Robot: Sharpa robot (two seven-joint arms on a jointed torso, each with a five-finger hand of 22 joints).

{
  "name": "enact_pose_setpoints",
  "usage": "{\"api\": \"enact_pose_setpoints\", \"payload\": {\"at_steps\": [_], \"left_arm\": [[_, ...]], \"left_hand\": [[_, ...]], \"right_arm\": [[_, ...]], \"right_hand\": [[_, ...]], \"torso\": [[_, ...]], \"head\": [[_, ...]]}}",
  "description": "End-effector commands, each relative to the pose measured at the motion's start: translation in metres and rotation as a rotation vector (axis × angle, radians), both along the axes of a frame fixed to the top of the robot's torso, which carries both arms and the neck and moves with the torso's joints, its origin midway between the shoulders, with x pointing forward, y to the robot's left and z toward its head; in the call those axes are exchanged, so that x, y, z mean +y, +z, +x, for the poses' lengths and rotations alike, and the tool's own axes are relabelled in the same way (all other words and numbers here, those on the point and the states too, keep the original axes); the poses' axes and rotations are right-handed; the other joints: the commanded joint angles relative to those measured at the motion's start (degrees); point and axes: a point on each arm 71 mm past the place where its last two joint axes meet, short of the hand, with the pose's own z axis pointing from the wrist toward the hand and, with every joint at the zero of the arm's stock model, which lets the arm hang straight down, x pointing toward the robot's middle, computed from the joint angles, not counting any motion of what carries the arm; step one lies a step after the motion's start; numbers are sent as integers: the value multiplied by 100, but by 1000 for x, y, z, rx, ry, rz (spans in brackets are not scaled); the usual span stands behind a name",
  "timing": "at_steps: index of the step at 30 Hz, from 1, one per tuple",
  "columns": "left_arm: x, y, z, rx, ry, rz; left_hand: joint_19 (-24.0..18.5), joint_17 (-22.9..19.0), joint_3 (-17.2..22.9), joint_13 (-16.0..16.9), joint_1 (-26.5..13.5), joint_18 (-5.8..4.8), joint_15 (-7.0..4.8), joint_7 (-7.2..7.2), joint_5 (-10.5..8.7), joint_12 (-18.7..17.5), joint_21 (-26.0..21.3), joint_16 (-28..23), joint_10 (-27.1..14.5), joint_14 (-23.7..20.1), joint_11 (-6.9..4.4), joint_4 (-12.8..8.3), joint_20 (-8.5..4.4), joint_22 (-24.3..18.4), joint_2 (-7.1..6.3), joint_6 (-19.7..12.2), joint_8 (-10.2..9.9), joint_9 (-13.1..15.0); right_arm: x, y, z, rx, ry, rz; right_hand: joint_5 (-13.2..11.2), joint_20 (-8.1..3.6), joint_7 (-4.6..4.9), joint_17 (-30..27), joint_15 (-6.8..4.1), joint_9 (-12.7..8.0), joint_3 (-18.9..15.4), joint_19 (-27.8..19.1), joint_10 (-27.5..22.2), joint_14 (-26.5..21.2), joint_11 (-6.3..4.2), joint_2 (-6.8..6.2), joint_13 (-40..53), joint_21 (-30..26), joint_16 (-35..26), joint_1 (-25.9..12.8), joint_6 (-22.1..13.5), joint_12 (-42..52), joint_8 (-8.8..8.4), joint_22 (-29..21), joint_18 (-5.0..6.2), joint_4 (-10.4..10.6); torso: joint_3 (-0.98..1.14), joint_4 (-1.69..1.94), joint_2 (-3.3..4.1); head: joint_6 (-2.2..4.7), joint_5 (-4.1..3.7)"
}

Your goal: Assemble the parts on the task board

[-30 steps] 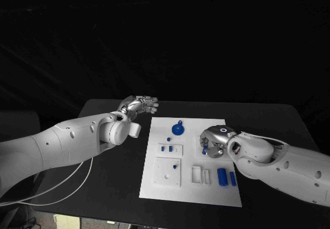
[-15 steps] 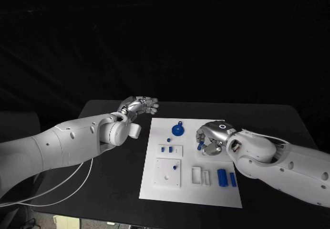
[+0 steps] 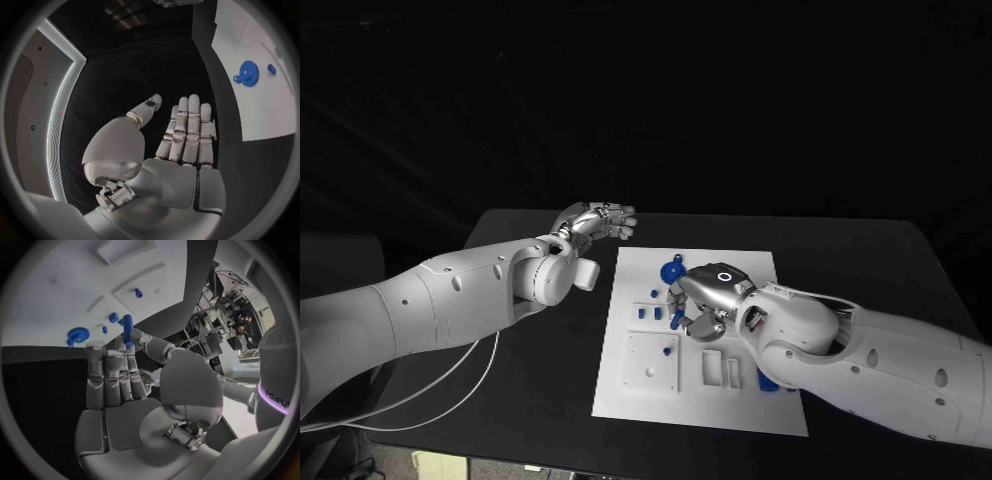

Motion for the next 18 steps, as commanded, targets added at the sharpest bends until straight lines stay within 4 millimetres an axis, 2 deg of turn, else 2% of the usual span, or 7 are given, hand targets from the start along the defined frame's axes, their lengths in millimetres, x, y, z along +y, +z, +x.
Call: {"api": "enact_pose_setpoints", "payload": {"at_steps": [1,5,8,13,18], "left_arm": [[-3,2,0,-9,-12,-13],[-3,2,0,-8,-13,-13],[-4,2,0,-8,-15,-14],[-5,2,0,-8,-16,-14],[-7,2,0,-8,-20,-16]], "left_hand": [[29,6,-3,-6,-71,48,1,-4,-5,-7,-26,-31,-56,40,1,30,9,6,6,-33,40,-7],[29,9,-2,-6,-70,48,1,-4,-5,-6,-27,-33,-56,41,1,31,9,7,7,-34,41,-7],[29,12,0,-6,-66,49,0,-4,-4,-6,-28,-36,-56,42,1,30,8,8,9,-34,41,-8],[29,16,-1,-7,-65,49,0,-4,-4,-6,-29,-39,-56,42,1,30,8,9,8,-35,43,-9],[29,19,-1,-7,-65,49,0,-4,-4,-5,-30,-41,-56,43,1,30,8,9,7,-35,43,-10]], "right_arm": [[13,-9,-10,4,47,17],[30,-21,-23,31,90,18],[36,-31,-29,49,104,13],[38,-43,-32,59,90,-6],[38,-51,-33,72,88,-20]], "right_hand": [[14,-32,1,-6,-46,5,32,65,198,8,-69,-32,124,34,-31,28,48,139,17,96,570,3],[14,-34,3,-7,-46,7,34,67,195,9,-69,-27,124,33,-34,25,44,138,15,95,570,7],[13,-35,3,-8,-46,8,35,68,194,10,-69,-27,124,33,-35,25,44,138,14,95,570,6],[14,-37,3,-9,-47,9,37,69,193,11,-70,-25,125,32,-37,25,42,138,13,94,570,5],[15,-39,3,-9,-47,11,39,70,192,12,-70,-25,125,32,-39,26,42,137,12,94,570,3]], "torso": [[-5,9,2],[-2,14,2],[-2,19,2],[-6,10,1],[-7,5,2]], "head": [[0,10],[-23,78],[-44,97],[-42,143],[-72,182]]}}
